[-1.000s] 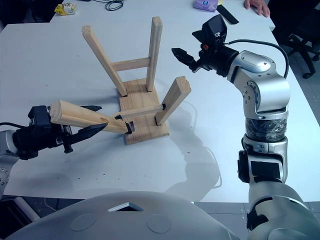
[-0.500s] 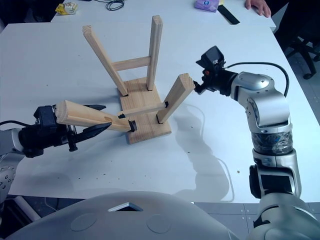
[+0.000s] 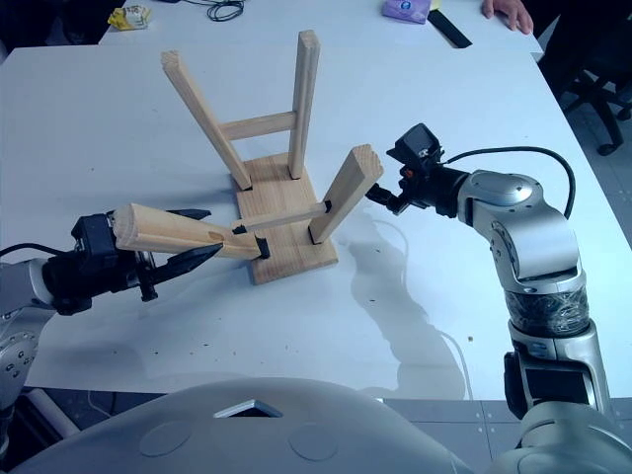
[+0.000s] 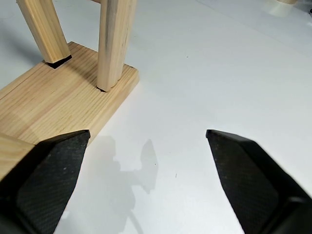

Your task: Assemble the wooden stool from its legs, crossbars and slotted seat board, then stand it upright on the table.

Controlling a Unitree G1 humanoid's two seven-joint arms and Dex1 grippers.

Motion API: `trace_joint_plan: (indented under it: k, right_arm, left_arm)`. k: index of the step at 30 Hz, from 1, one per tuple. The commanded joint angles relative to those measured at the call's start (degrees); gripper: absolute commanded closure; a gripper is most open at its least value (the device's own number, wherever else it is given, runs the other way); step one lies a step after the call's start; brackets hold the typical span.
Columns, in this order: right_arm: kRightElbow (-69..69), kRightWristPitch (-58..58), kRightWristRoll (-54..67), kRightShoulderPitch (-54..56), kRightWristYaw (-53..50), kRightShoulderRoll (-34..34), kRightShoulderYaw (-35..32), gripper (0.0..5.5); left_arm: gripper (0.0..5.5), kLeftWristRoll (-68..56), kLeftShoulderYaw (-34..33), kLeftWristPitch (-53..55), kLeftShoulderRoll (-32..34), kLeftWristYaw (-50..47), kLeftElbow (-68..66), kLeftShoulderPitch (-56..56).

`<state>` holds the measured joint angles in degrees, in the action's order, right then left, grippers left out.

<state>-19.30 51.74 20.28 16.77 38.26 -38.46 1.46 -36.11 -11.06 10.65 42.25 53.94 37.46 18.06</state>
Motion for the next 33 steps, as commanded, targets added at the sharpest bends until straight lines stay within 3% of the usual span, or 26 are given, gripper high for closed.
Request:
trace_joint_plan:
  k: [1,14,33]
  right_arm:
    - [-1.09,1.26,0.93,0.86,-0.84,0.42,-0.77,1.10]
    - [1.51,-0.02,0.52,2.08,-0.25,-0.19,0.22,1.10]
    - [13.69,-6.92,-3.44,12.75,6.77,-1.07,5.42,1.10]
  left_arm:
    - [3.45,2.68,1.72,0.81,0.92,0.51,-1.26,0.55]
    - [3.45,0.54,-1.54,0.81,-0.53,-2.73,0.06,-1.40]
    - [3.45,6.41,4.87,-3.08,-7.39,-6.66,1.36,2.96]
